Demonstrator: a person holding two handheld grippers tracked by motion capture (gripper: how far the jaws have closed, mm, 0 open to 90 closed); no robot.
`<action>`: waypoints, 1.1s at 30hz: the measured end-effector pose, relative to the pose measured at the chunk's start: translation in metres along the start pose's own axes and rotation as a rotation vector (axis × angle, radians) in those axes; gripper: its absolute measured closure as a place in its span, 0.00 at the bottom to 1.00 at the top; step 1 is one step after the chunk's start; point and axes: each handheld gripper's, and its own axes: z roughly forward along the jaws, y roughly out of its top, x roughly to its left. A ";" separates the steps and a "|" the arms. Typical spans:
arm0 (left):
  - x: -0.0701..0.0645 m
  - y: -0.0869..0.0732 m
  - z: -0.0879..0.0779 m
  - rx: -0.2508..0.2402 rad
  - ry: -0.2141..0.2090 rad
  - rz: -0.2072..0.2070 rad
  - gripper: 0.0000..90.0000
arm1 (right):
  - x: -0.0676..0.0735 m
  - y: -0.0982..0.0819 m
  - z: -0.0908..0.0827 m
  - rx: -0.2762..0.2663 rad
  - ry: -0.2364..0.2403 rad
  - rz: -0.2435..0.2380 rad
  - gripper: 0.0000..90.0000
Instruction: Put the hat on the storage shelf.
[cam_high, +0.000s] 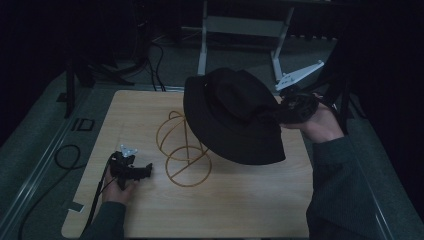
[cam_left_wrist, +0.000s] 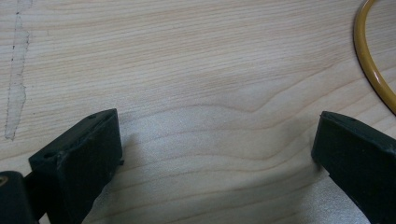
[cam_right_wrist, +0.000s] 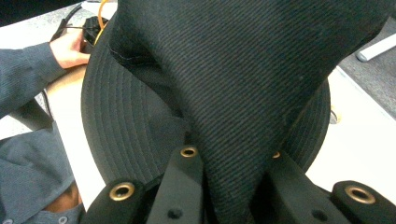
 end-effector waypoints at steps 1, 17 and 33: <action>0.000 0.000 0.000 0.000 0.000 0.000 0.02 | 0.000 0.001 0.001 -0.003 0.004 -0.004 0.96; 0.000 0.000 0.000 0.001 0.000 0.001 0.02 | 0.004 0.017 0.013 -0.010 0.027 -0.024 0.96; 0.000 0.000 0.000 0.000 0.000 0.000 0.02 | 0.014 0.032 0.025 -0.007 0.055 -0.058 0.96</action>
